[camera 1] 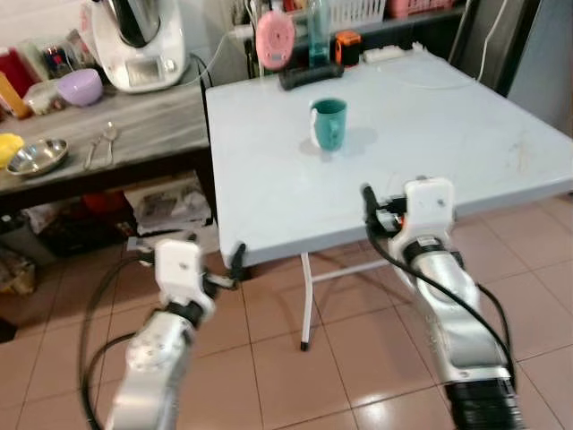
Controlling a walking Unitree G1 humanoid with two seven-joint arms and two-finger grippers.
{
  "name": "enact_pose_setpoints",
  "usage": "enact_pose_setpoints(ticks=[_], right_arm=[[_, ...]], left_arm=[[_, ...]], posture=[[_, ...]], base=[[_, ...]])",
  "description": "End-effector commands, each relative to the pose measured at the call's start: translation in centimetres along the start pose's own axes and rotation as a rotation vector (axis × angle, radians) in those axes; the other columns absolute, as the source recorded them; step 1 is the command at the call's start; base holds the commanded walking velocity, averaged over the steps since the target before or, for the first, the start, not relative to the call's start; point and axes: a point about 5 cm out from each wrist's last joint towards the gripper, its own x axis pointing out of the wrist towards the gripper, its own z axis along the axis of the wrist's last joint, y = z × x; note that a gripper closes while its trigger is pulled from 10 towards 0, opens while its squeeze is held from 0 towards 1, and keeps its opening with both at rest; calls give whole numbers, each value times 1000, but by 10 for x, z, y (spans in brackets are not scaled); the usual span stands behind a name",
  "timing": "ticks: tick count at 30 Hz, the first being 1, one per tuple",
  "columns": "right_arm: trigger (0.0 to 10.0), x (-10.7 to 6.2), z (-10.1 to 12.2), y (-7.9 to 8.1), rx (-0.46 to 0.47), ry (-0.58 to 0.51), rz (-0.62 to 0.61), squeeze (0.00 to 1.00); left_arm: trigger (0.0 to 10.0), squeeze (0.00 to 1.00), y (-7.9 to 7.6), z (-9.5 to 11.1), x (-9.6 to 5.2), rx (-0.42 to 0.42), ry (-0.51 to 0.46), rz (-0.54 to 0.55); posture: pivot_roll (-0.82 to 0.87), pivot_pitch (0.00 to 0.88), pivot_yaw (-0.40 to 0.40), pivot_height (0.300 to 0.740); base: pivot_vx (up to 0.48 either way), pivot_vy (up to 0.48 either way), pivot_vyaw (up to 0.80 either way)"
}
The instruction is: Setting the table
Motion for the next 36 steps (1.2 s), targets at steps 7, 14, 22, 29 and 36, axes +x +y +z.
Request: enact_pose_setpoints(ticks=[7,14,22,29,36], right_arm=[[10000,2,2,13,21,-10,38,0],[10000,0,1,14,22,-11,48,0],[10000,1,1,14,18,-13,50,0],[10000,1,1,14,23,-13,46,0],[10000,1,1,14,26,-12,43,0]], left_arm=[[10000,0,16,3,-4,39,-17,47],[10000,0,15,3,-4,36,-22,43],[10000,0,14,3,-3,28,-29,33],[10000,0,12,3,-3,25,-33,17],[10000,0,10,3,-3,19,-34,9]], posture=[[-108,58,114,740],[-114,57,113,740],[-114,55,114,740],[-112,52,113,740],[-112,52,113,740]], base=[[0,0,0],[0,0,0],[185,0,0],[323,0,0],[334,0,0]])
